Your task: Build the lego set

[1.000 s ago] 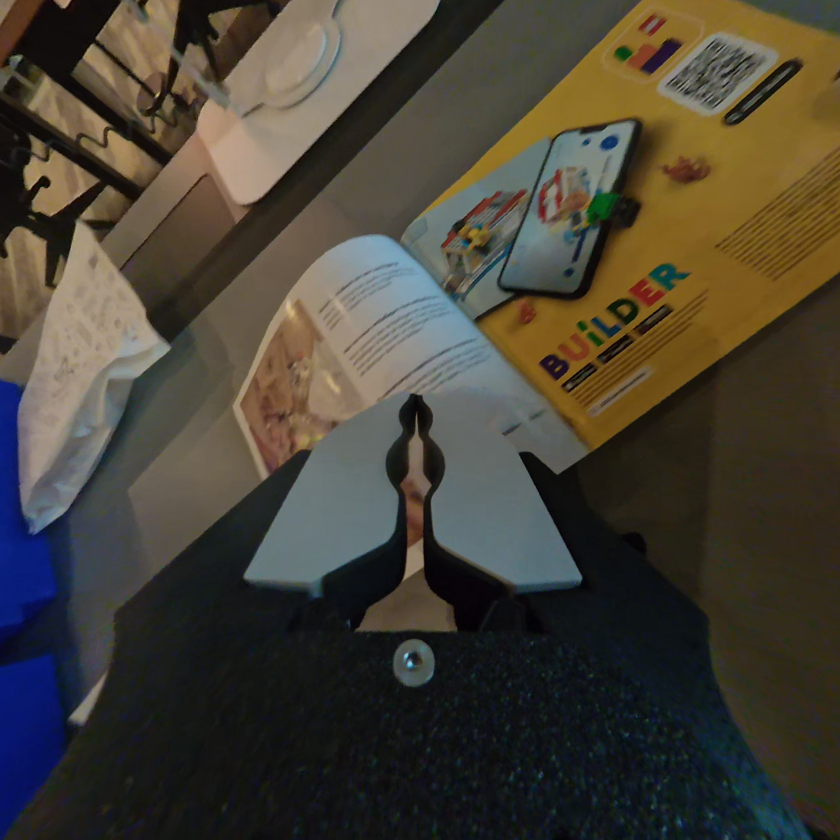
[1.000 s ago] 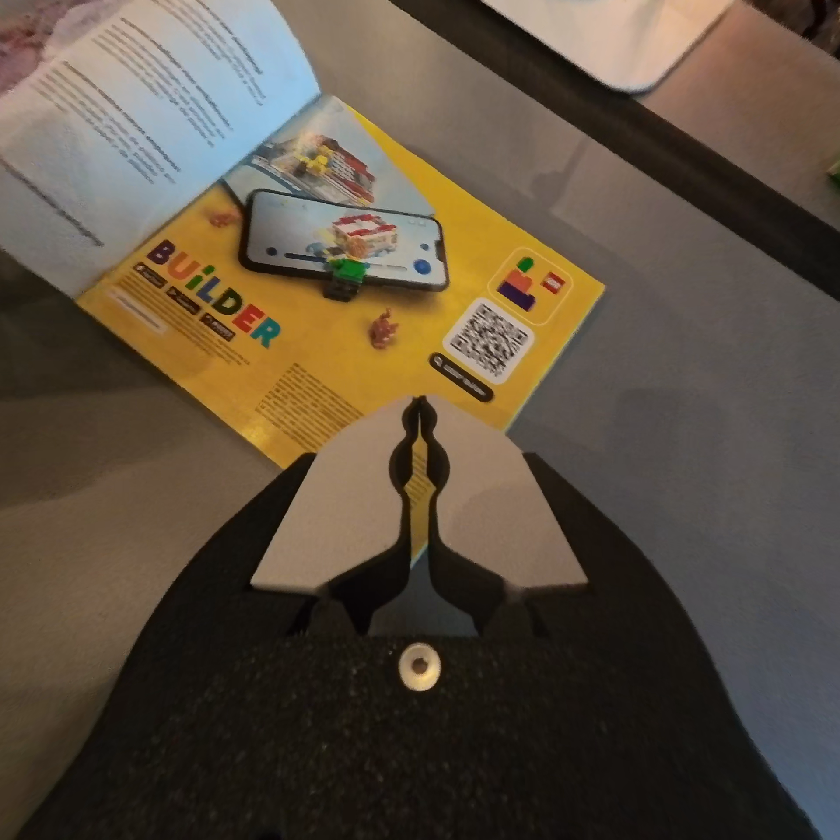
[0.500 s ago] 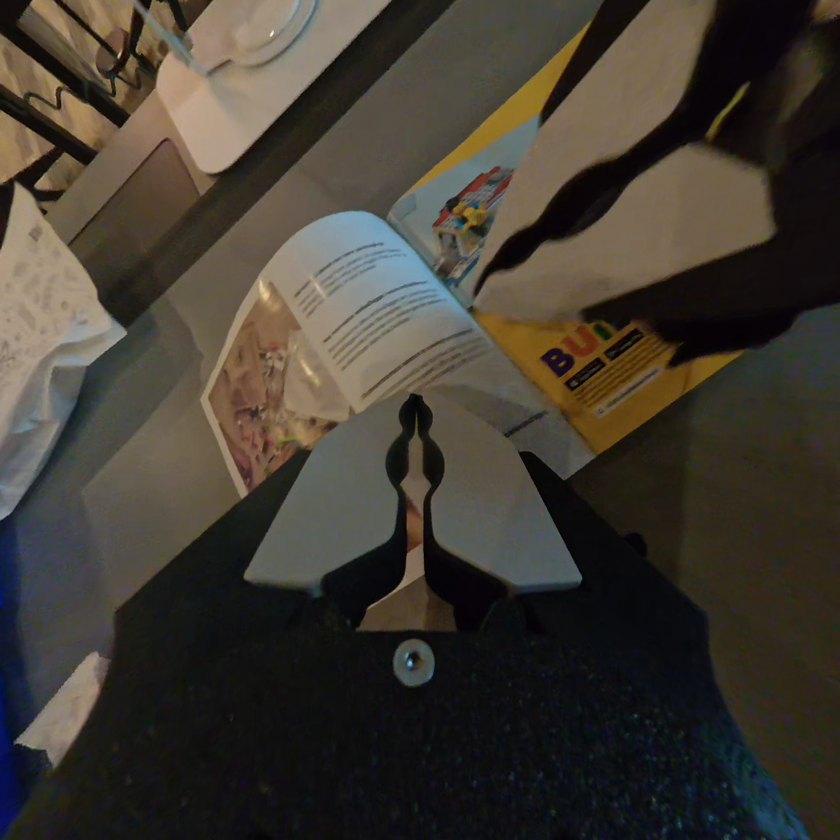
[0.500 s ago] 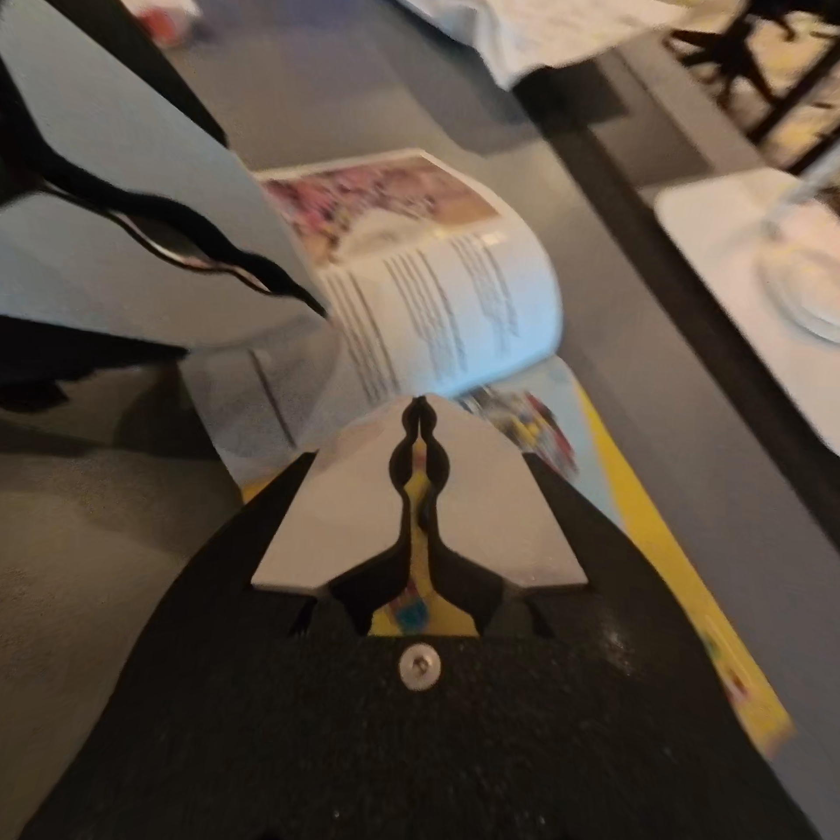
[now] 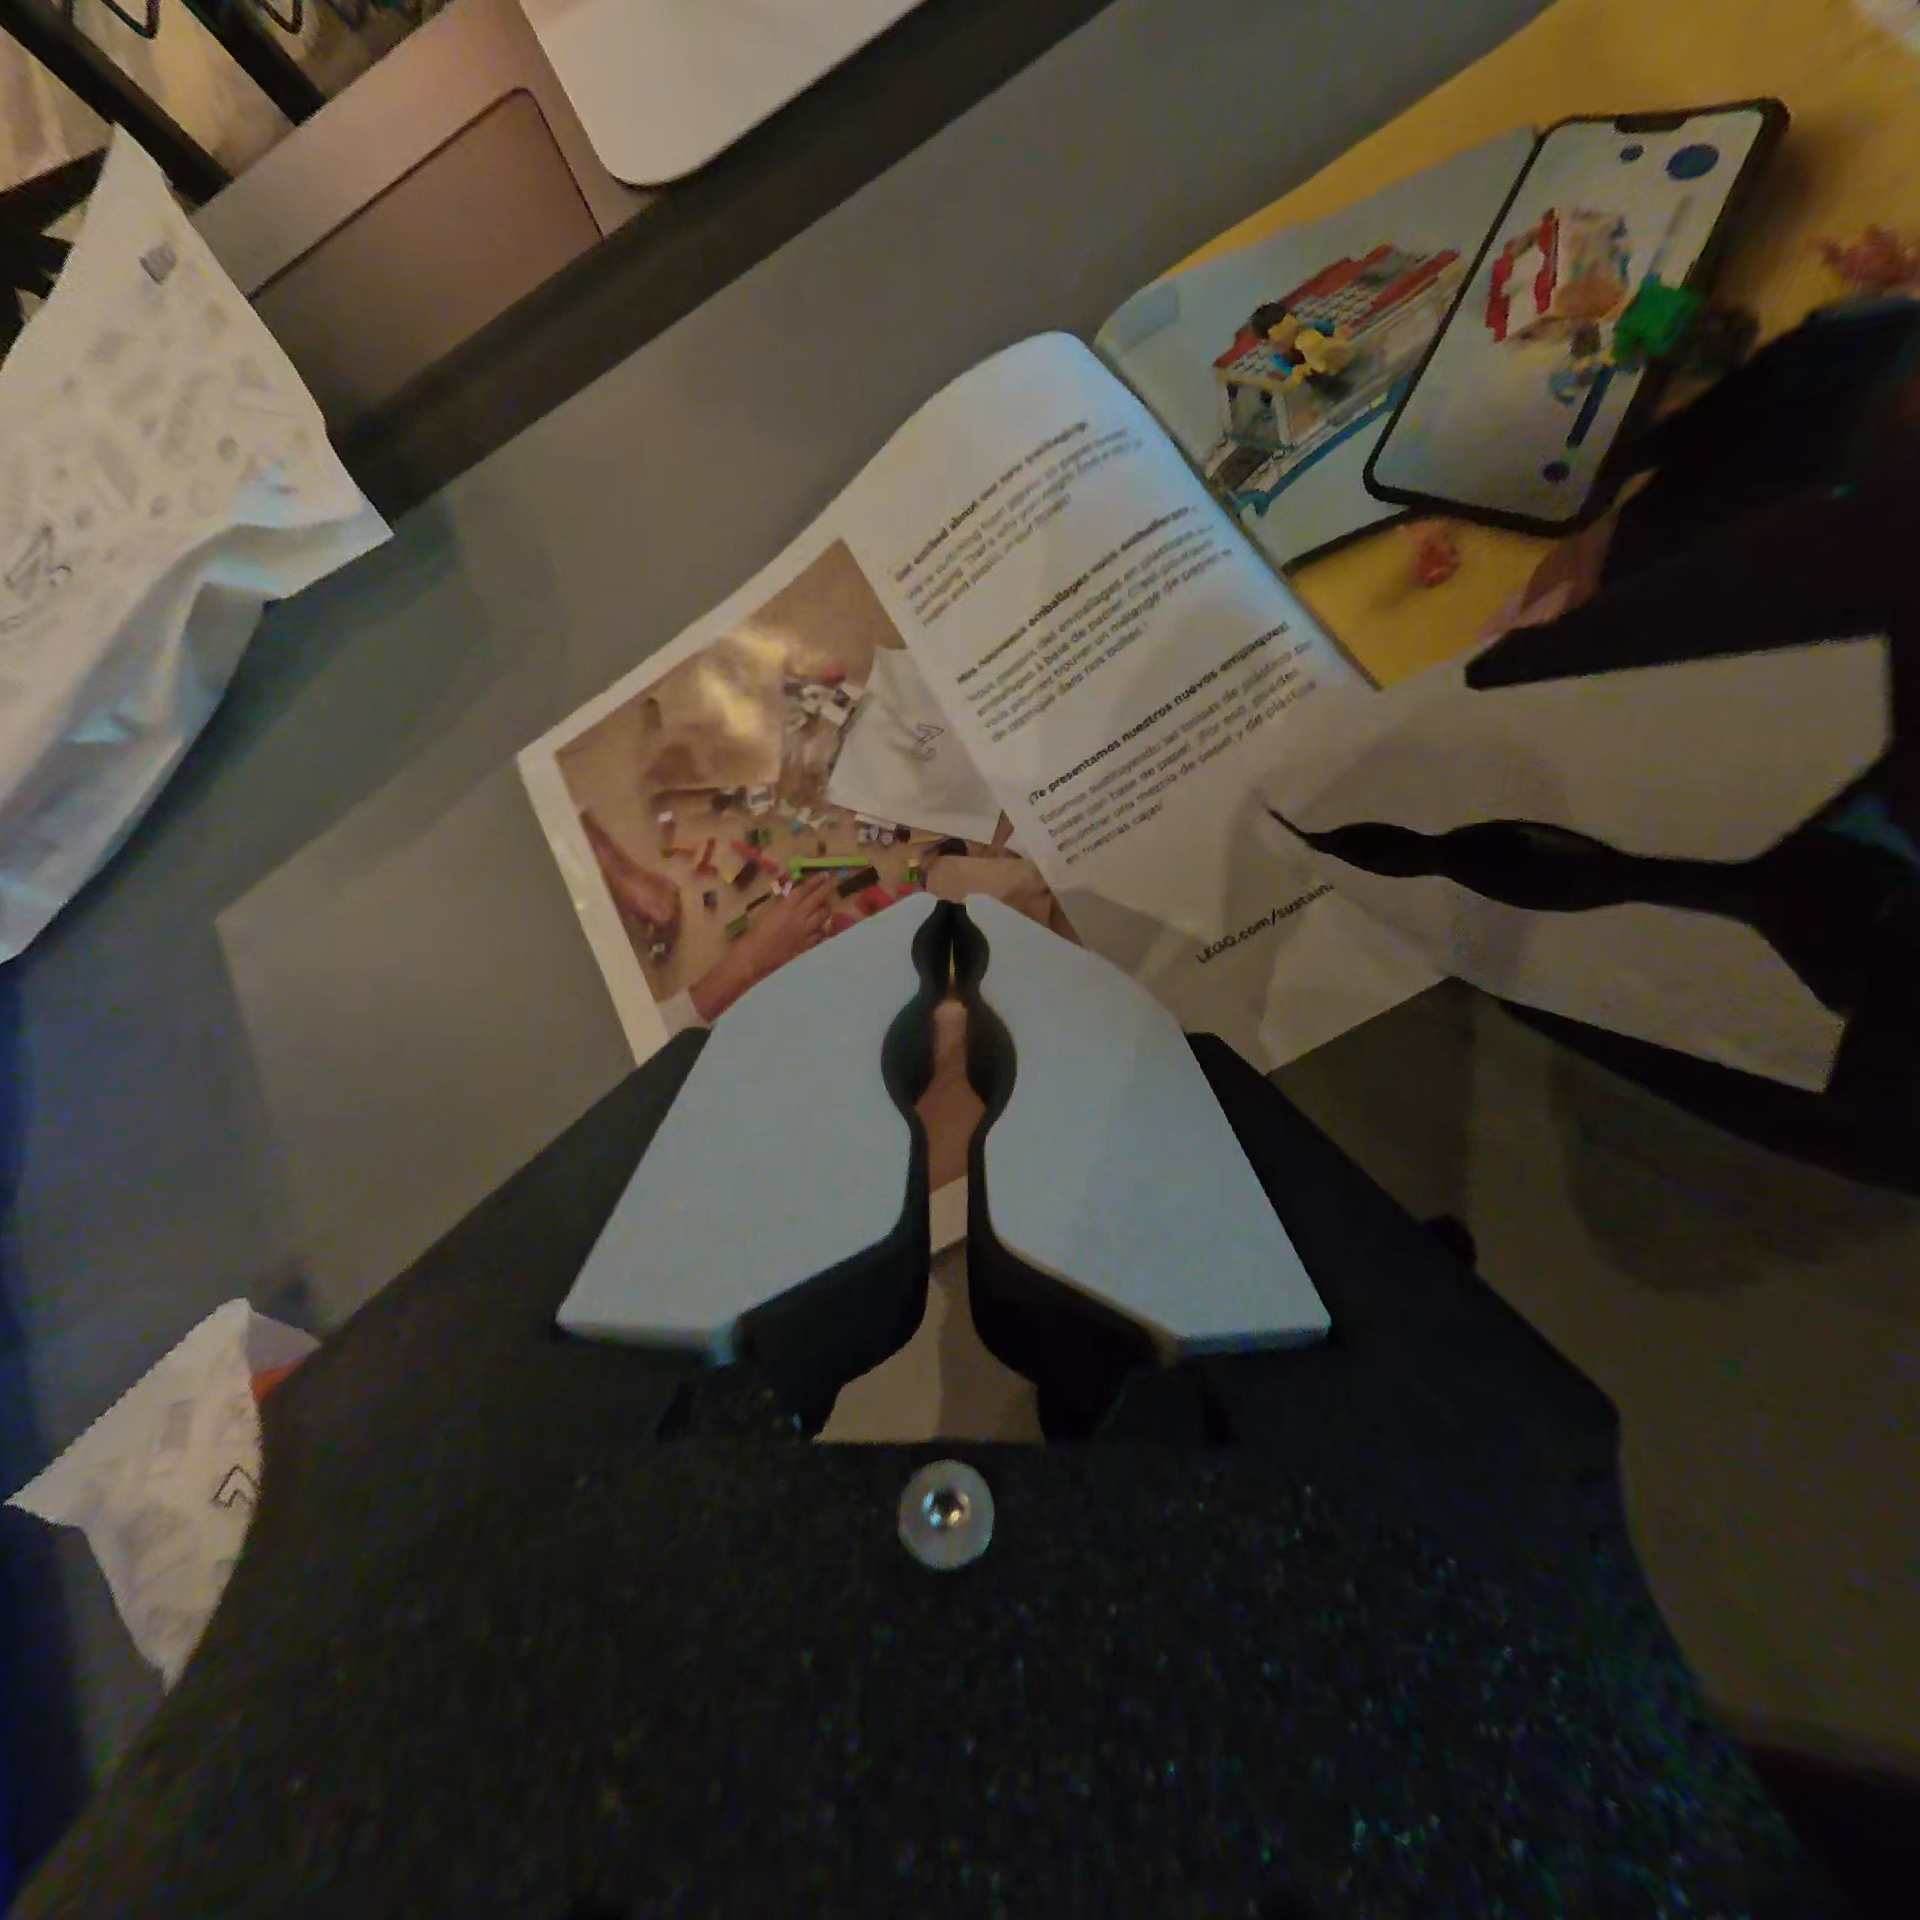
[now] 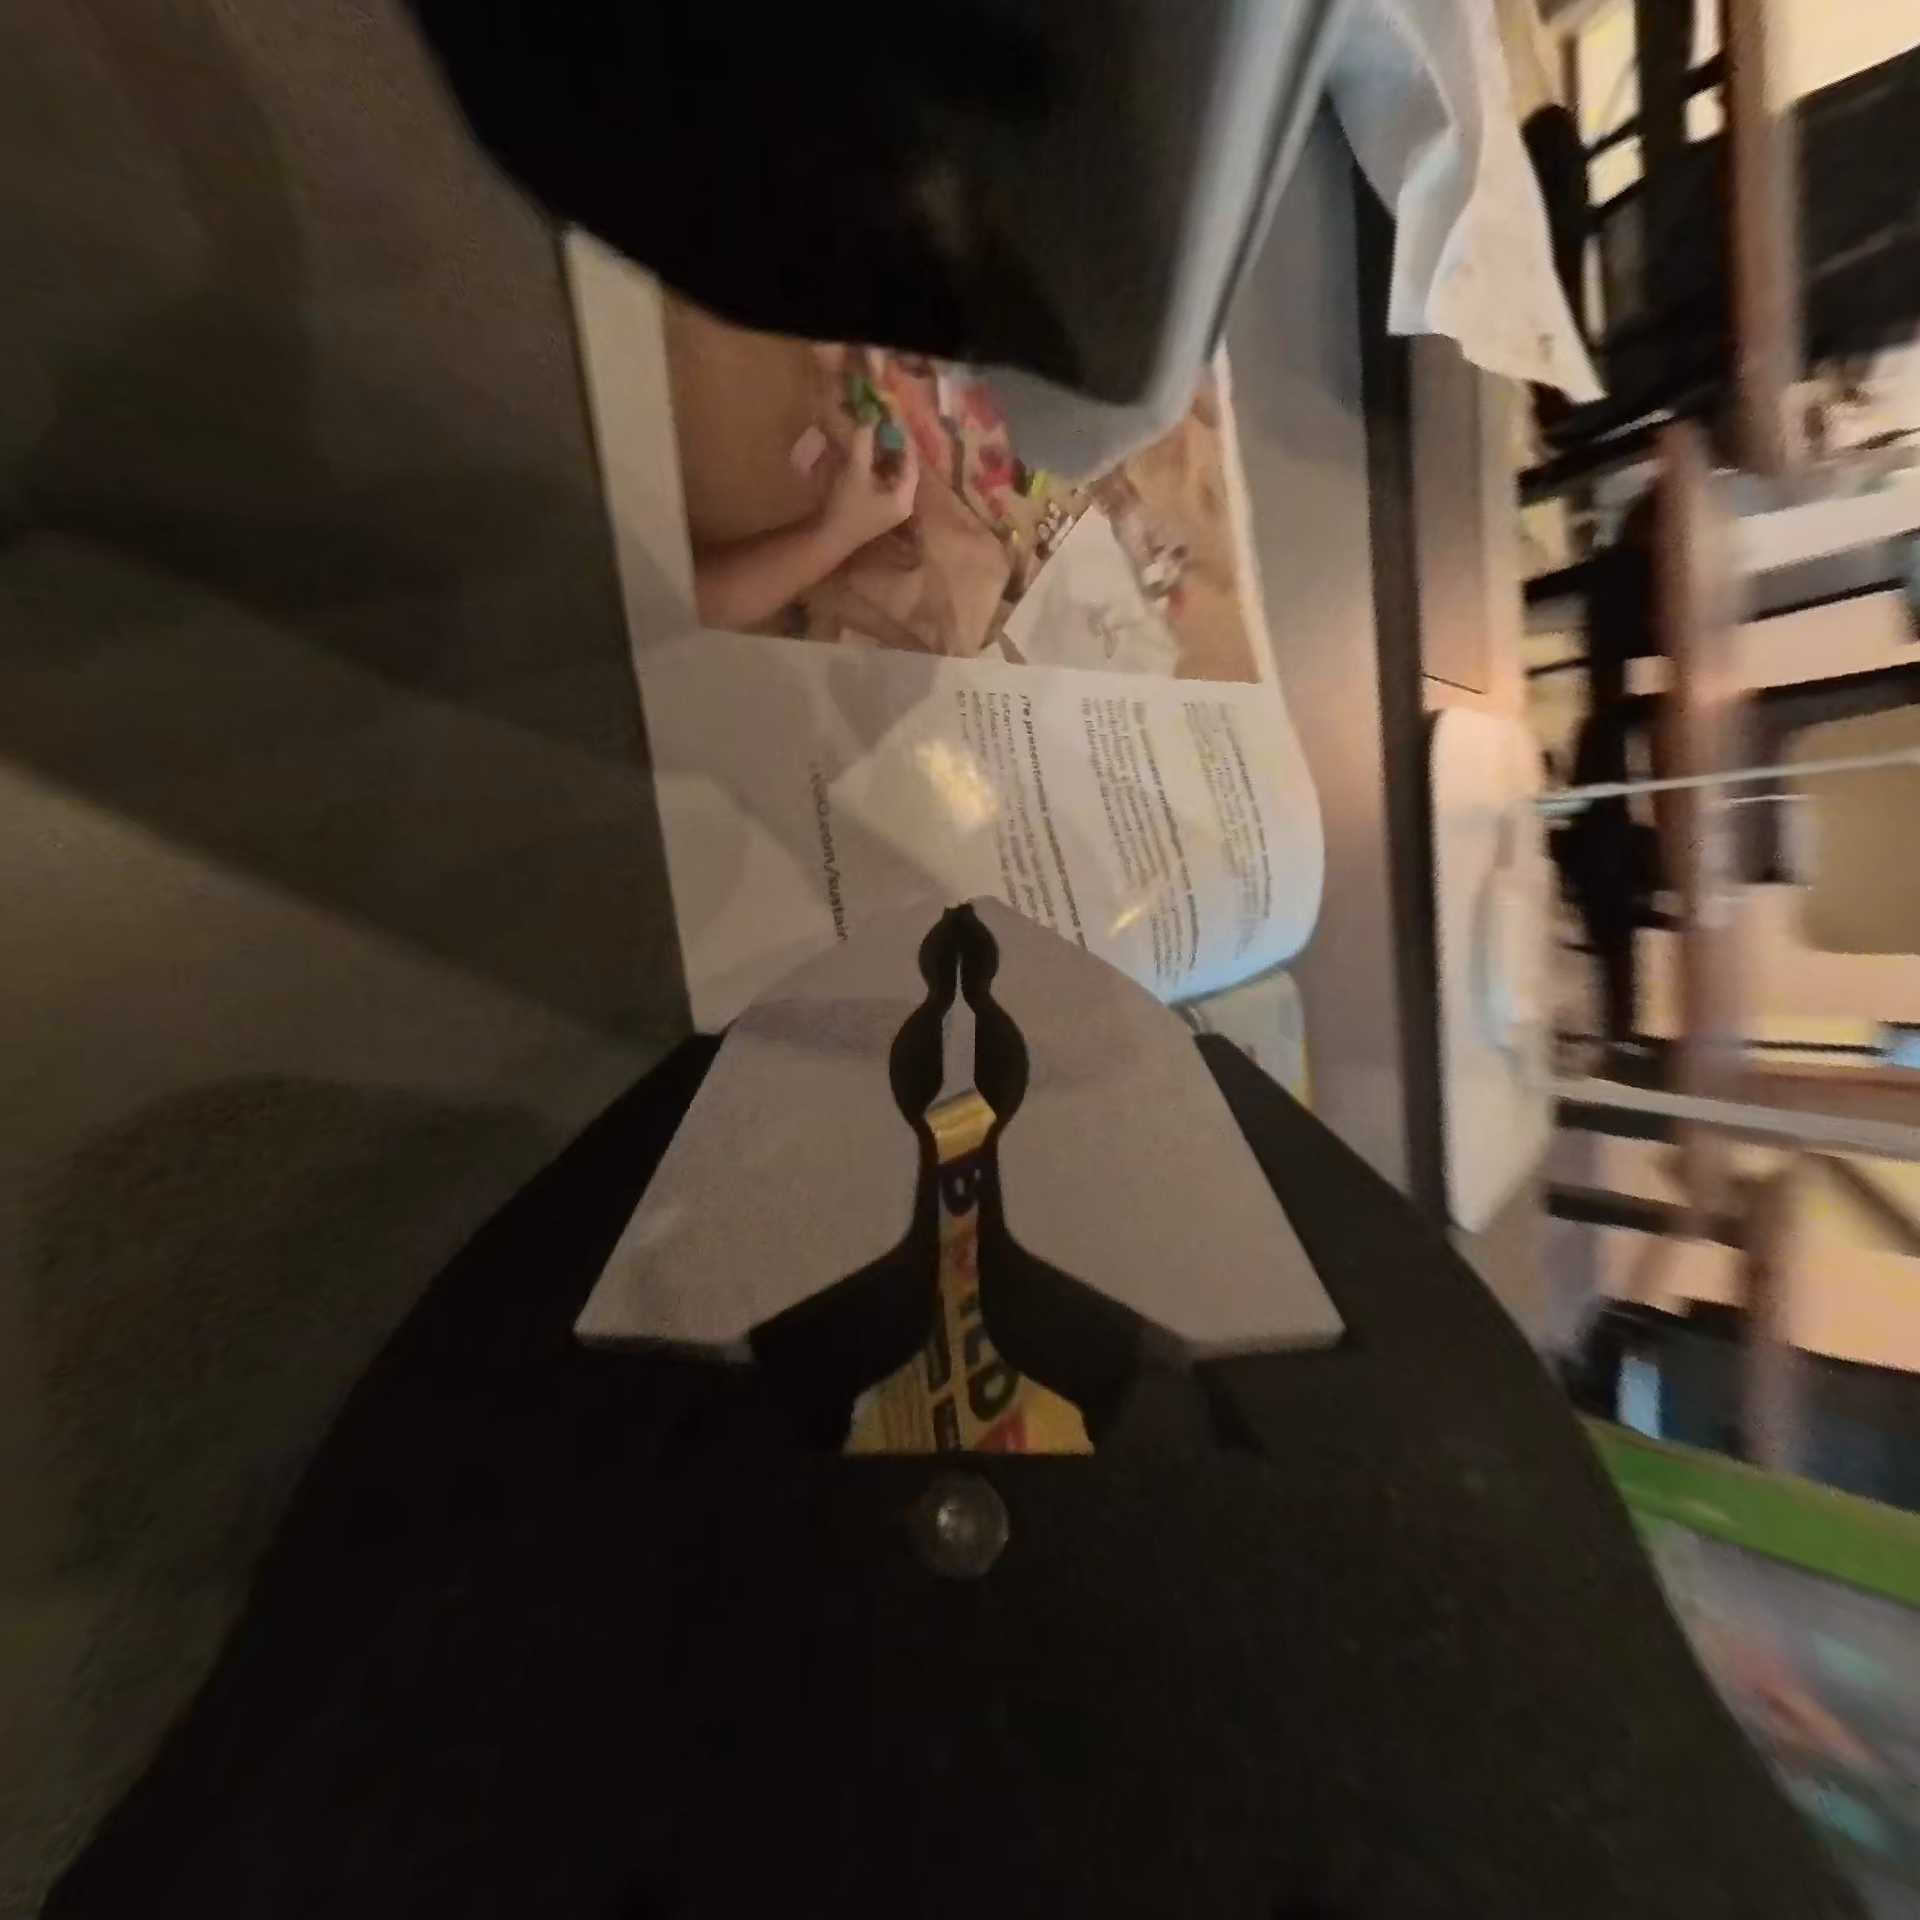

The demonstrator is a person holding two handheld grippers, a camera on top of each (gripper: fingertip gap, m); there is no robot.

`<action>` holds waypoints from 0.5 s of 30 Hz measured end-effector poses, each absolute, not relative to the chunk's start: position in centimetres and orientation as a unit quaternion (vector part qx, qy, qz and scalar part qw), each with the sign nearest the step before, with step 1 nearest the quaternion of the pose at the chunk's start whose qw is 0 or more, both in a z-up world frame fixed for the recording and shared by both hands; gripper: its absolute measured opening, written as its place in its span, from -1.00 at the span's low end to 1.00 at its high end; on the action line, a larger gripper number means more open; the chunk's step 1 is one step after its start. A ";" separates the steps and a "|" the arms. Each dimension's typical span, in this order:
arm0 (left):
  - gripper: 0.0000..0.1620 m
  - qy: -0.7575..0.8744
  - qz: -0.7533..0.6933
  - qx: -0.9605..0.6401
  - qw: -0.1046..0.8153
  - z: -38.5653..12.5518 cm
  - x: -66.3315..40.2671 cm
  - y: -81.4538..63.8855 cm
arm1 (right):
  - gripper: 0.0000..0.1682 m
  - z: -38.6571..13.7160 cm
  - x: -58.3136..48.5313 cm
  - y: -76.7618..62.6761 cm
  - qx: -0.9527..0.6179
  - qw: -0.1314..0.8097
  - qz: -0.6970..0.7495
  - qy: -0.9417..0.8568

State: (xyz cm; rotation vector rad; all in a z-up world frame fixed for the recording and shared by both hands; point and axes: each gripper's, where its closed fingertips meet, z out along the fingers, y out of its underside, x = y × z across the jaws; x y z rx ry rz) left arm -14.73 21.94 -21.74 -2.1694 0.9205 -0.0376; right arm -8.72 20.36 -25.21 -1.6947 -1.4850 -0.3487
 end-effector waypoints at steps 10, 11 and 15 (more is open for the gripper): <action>-1.00 0.379 -0.024 -0.846 0.374 -22.5 -13.8 21.4 | -1.00 -25.4 -6.9 18.6 -0.695 0.397 -0.187 -0.570; -1.00 0.381 -0.024 -0.845 0.374 -22.5 -13.7 21.3 | -1.00 -25.5 -6.9 18.5 -0.687 0.399 -0.194 -0.575; -1.00 0.386 -0.024 -0.845 0.369 -22.7 -13.4 21.1 | -1.00 -25.5 -7.3 18.4 -0.655 0.407 -0.228 -0.594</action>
